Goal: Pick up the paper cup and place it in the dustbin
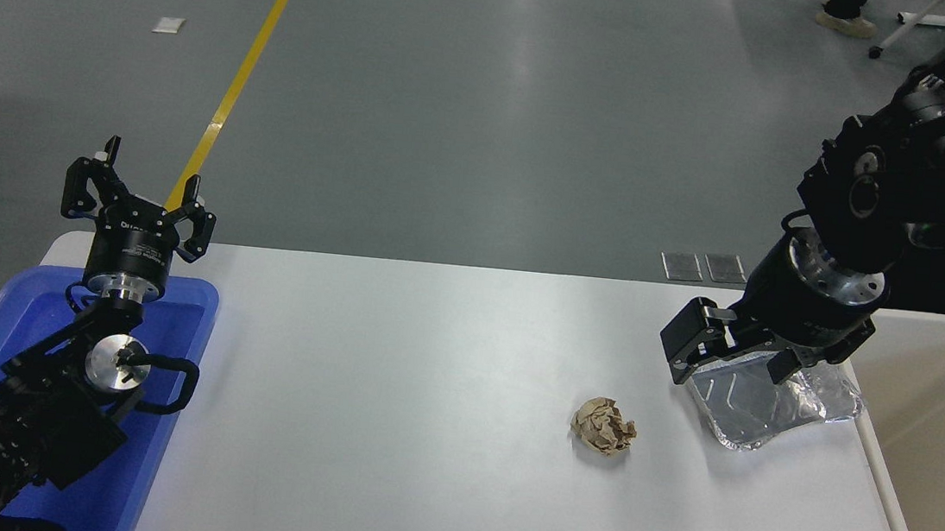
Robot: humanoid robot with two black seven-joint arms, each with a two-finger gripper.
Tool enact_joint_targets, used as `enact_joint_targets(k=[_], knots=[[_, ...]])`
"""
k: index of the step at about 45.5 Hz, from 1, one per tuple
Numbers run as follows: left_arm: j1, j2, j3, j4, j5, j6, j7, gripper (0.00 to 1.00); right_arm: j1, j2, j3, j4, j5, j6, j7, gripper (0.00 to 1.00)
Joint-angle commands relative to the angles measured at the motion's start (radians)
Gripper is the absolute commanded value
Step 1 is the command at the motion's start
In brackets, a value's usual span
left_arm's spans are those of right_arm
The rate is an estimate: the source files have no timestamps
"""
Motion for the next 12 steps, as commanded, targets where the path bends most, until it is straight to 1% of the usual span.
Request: enact_joint_targets(k=[1,12], knots=[[0.0,0.0,0.0,0.0,0.0,0.0,0.0,0.99,0.014,0.037,-0.051,-0.011,0.016,0.002,0.0,1.0],[0.0,0.0,0.0,0.0,0.0,0.0,0.0,0.99,0.018,0.034,-0.054,-0.011,0.027,-0.002,0.002,1.0]])
